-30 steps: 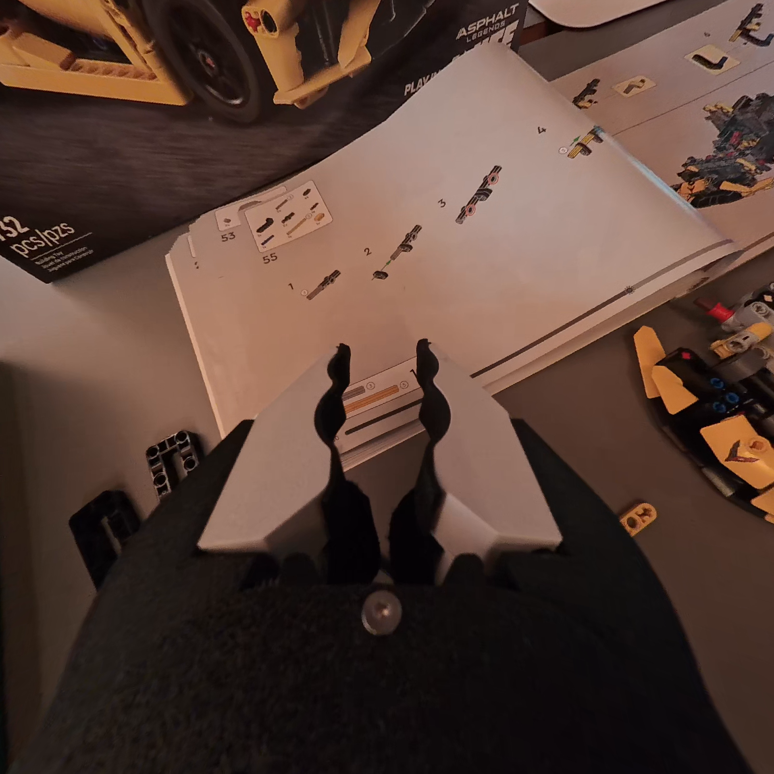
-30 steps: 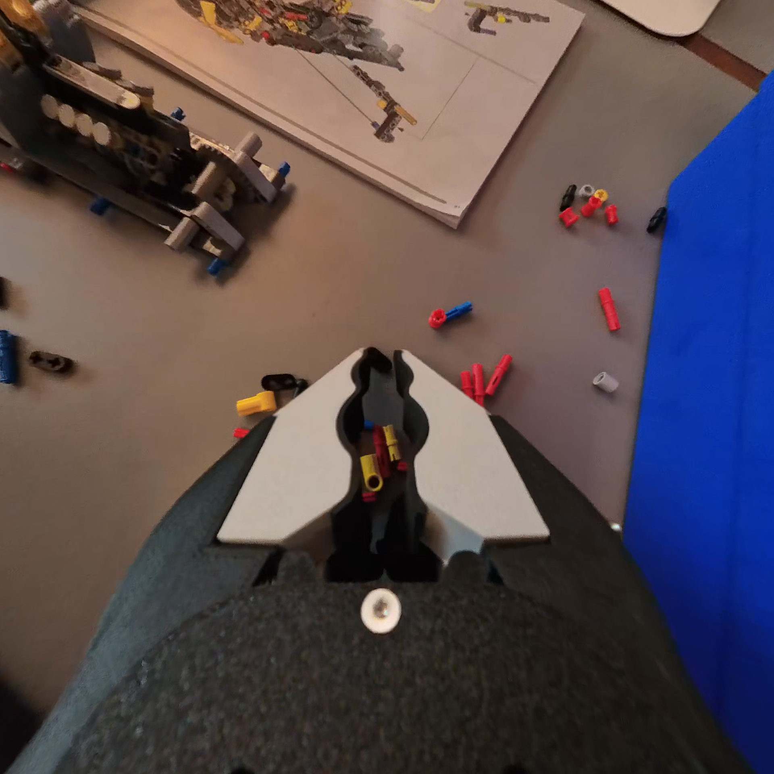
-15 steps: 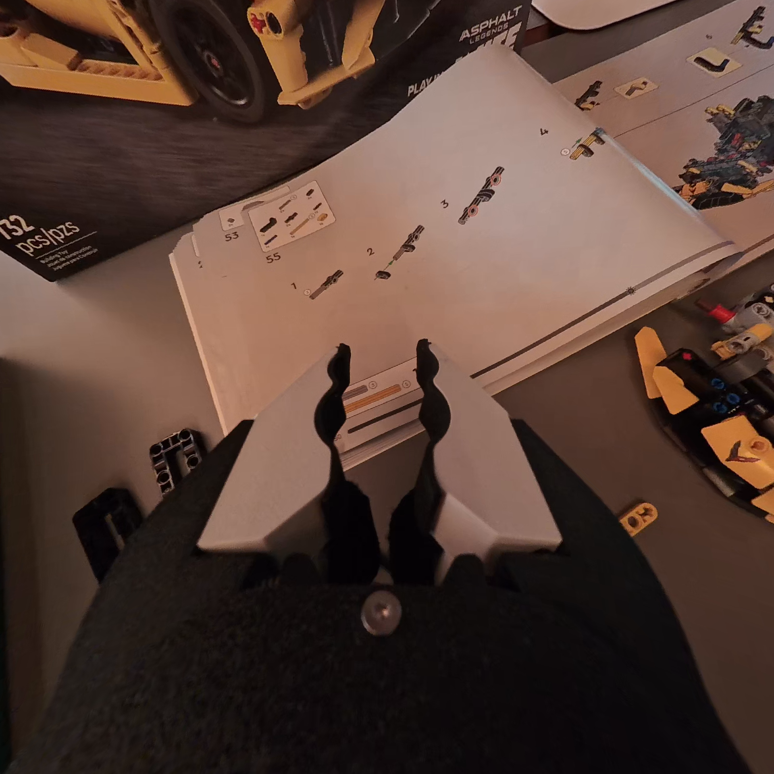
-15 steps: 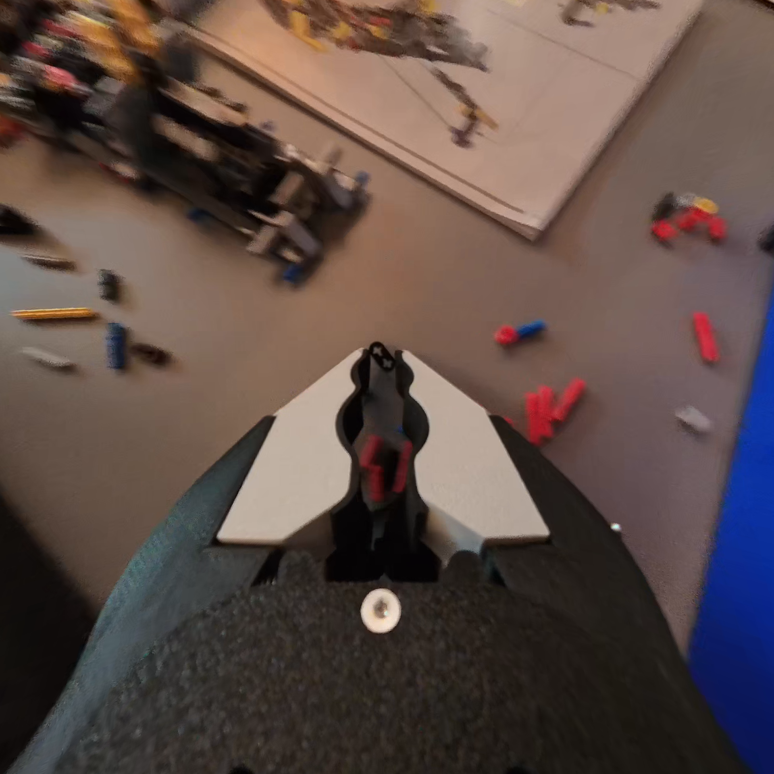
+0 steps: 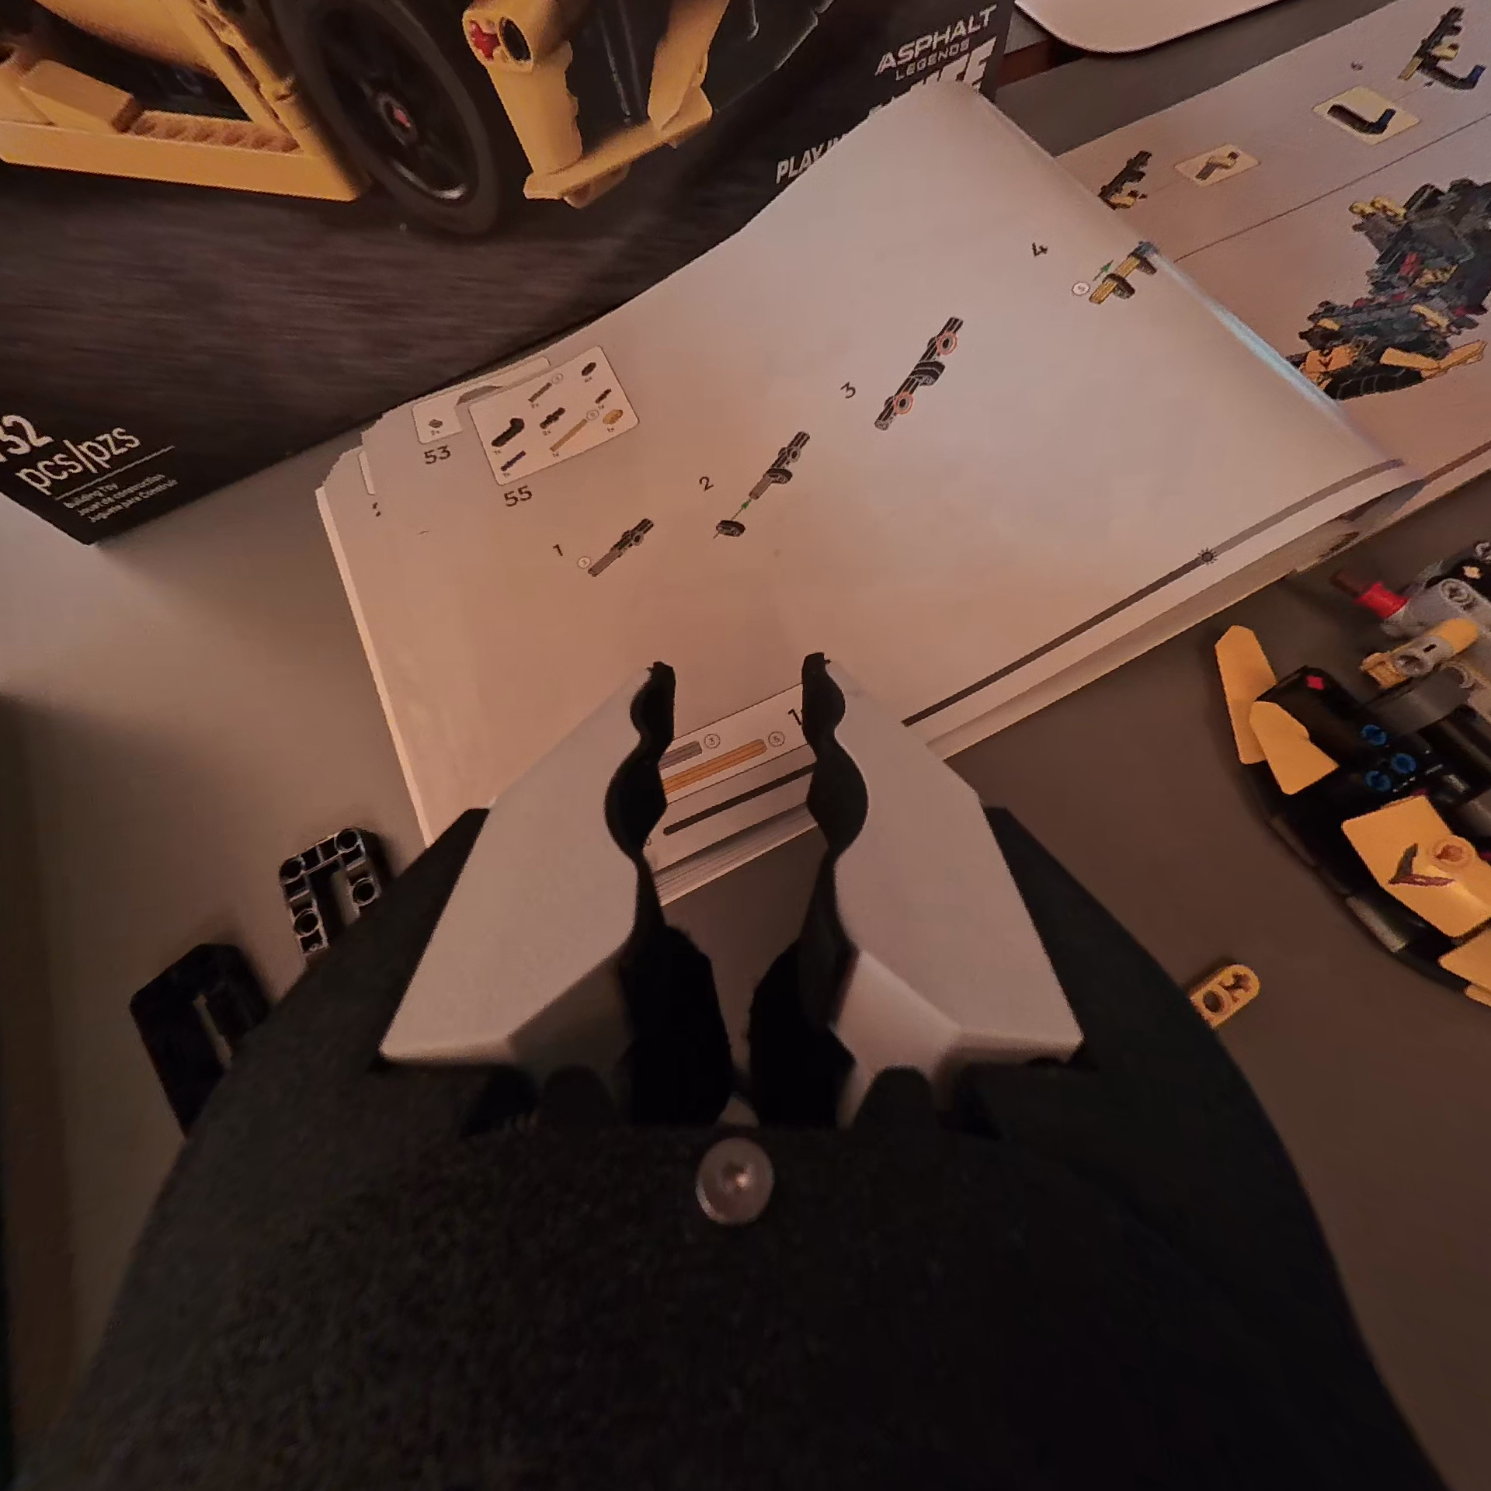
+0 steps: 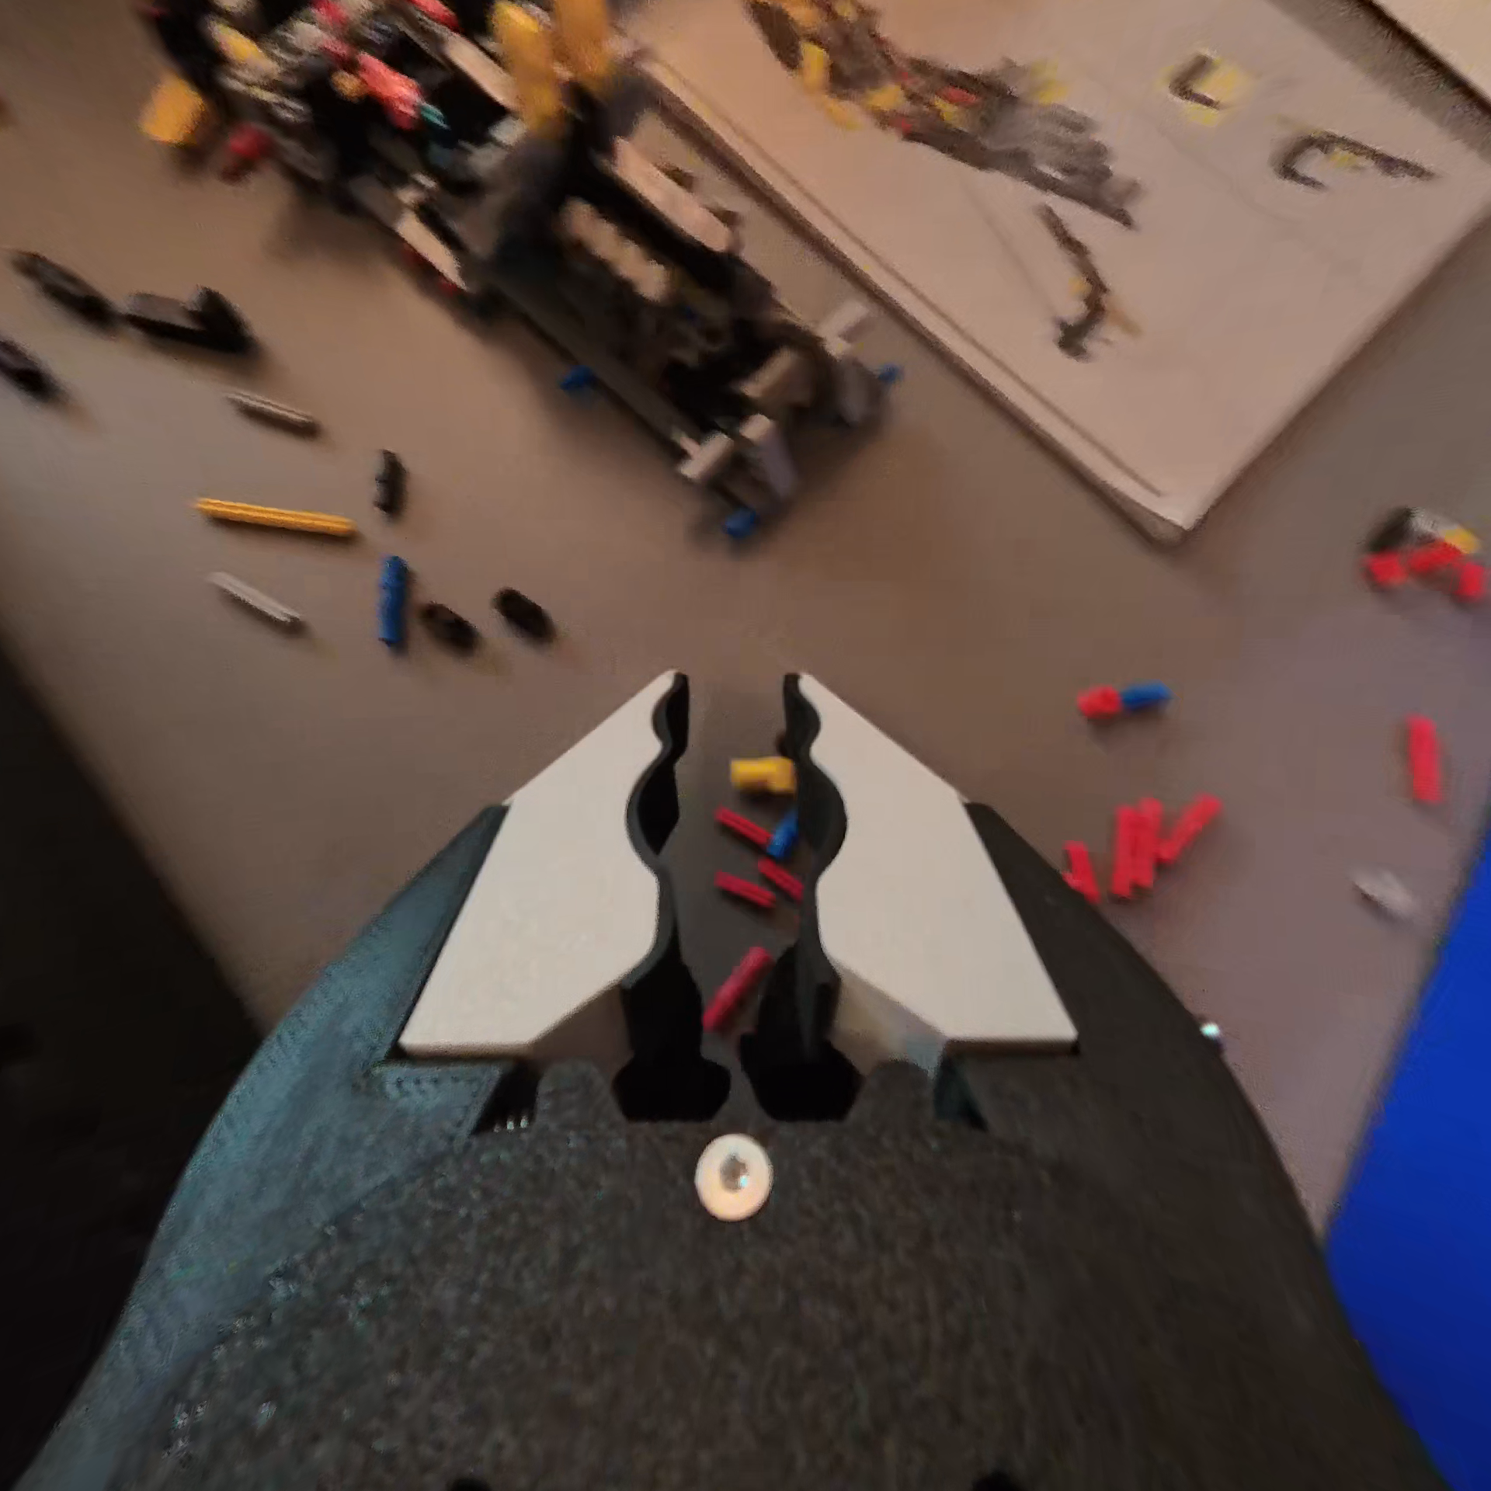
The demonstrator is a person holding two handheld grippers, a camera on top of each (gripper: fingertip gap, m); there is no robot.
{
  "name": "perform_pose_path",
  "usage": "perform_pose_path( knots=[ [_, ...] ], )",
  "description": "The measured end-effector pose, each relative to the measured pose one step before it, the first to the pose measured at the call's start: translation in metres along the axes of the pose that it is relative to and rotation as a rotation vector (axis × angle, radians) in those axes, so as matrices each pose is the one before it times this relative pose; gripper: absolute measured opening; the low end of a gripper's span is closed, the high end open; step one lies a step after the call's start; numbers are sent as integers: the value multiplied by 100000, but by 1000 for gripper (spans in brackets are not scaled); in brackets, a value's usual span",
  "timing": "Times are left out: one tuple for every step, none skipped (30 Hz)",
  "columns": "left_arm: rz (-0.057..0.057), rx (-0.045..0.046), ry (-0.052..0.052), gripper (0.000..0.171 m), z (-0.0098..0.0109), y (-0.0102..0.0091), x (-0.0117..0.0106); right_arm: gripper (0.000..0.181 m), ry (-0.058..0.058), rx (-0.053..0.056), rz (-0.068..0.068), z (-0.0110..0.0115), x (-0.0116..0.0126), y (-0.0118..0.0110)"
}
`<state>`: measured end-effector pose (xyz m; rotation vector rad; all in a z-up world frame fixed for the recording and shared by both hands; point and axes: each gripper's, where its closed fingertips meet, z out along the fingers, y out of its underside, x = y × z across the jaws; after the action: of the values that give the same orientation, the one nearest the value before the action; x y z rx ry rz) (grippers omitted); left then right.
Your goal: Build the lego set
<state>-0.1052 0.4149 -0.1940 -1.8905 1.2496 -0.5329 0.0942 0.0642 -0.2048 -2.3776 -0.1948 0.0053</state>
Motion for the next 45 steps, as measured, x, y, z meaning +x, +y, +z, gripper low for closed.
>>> perform_pose_path(
  knots=[
    [50, 4, 115, 29, -5, -24, 38, 23, 1708, -2096, 1598, -129, 756, 551],
    [233, 28, -26, 29, 2, -21, 28, 23, 435, -1356, 1366, 69, 400, 384],
    [358, 13, -80, 29, -5, -5, 40, 23, 1041, -902, 505, 145, 356, 240],
    [367, -118, -98, 29, 0, 17, 19, 23, 776, -430, -313, 150, 177, 130],
    [308, -232, -144, 29, 11, 45, 1, 23, -821, -389, -512, 181, -139, 82],
    [223, -192, -291, 29, -3, 54, -36, 21, 176, -1588, -275, 193, 20, 230],
    [104, -7, -319, 29, -9, 20, -59, 18, -257, -1504, -325, 161, -24, 261],
    [-89, 30, -127, 29, -14, 13, -55, 15, -167, 901, 352, -21, -13, -99],
    [-271, 14, 74, 29, 0, 6, -28, 16, 568, -712, -162, -27, 117, 136],
    [-316, 12, 156, 29, 0, -8, -11, 15, 388, -116, 77, -67, 71, 75],
    [-219, 32, 134, 29, 7, -5, 3, 16, 213, -3, 131, -38, 34, 49],
    [-33, -18, 144, 29, 6, -3, 27, 16, 0, 78, 190, -32, 11, 39],
    [161, -38, 99, 29, 14, -12, 47, 15, -249, 95, 264, -11, -48, 25],
    [321, -31, 23, 29, 10, -13, 56, 15, -16, 80, 108, -13, -13, 12],
    [385, -96, -57, 29, 6, 20, 47, 15, -12, -217, -160, -23, 0, 23],
    [342, -17, -149, 29, -3, -4, 22, 16, 121, -221, 82, -24, 32, 27],
    [235, 43, -114, 29, -12, 1, 4, 16, -158, 71, 348, 4, 23, -2],
    [74, -22, -93, 29, -11, -3, -10, 16, -529, 154, 497, 6, -23, 24],
    [-62, 53, -124, 29, -18, -13, -32, 15, -815, 338, 416, 12, -78, 3],
    [-185, 241, -99, 29, -43, -44, -58, 15, -211, 282, 285, -1, -3, -11],
    [-285, 238, -16, 29, -30, -42, -34, 15, 29, -363, 5, -3, 0, -9],
    [-282, 126, 4, 29, -32, -18, -31, 15, 410, -703, -536, 12, -21, -34],
    [-152, 108, -68, 29, -27, -22, -46, 14, 494, -463, -1431, 18, -90, -133],
    [-35, 114, -100, 29, -18, -20, -22, 15, 592, 1119, -1601, -31, -185, -462],
    [0, 66, -28, 29, -12, -10, 0, 15, -1411, 3105, -1438, -74, -615, -847],
    [36, -55, 50, 29, 5, 12, 19, 15, -3694, 3214, -1041, 15, -1067, -970],
    [125, -134, 35, 29, 20, 19, 20, 15, -4958, 1769, -1180, 175, -1353, -748],
    [190, -143, -15, 29, 21, 30, 18, 15, -4894, 412, -1587, 348, -1384, -450],
    [190, -147, 10, 29, 15, 23, 21, 15, -3206, -1242, -2400, 407, -1107, -44],
    [94, -2, 6, 29, -8, 4, 12, 15, -1594, -1738, -2922, 362, -803, 168],
    [-68, 186, 23, 29, -17, -29, 7, 15, -254, -1353, -2484, 272, -503, 182],
    [-179, 74, 126, 29, -1, -3, 4, 15, 144, -1044, -1518, 175, -308, 155],
    [-125, -129, 167, 29, 10, 7, 9, 15, 129, -1132, -435, 140, -170, 199],
    [-16, -88, 53, 29, 7, 15, 14, 15, 587, -1936, 274, 119, 29, 317],
    [82, 67, 20, 29, -2, -19, 18, 15, -247, 234, 759, -38, -37, -26],
    [123, 114, 7, 29, -13, -30, 31, 15, -686, 453, 933, -41, -52, -17],
    [181, 6, 7, 29, -1, -5, 33, 15, 40, 196, 1085, -15, 79, 59],
    [202, -19, -87, 29, -5, -11, 8, 15, -285, 200, 1020, 12, 58, 87],
    [149, 12, -43, 29, 0, -4, 6, 15, -547, 704, 1083, 24, 15, 9],
    [14, -84, 68, 29, 14, 8, 18, 15, -700, 635, 1041, 5, 6, -31],
    [-88, -83, 50, 29, 8, 16, -4, 17, -715, 172, 881, -1, -20, -15],
    [-74, 10, -36, 29, -3, 16, -16, 18, -247, 268, 1019, -30, 40, 11],
    [-62, 55, -122, 29, -2, 0, -39, 21, -416, 60, 756, -69, 16, 53],
    [-76, -4, -14, 29, 1, 3, -19, 24, 438, -731, 288, -151, 129, 166],
    [-121, -72, -6, 29, 0, 10, -24, 24, 934, -456, 214, -227, 205, 212]
  ],
)
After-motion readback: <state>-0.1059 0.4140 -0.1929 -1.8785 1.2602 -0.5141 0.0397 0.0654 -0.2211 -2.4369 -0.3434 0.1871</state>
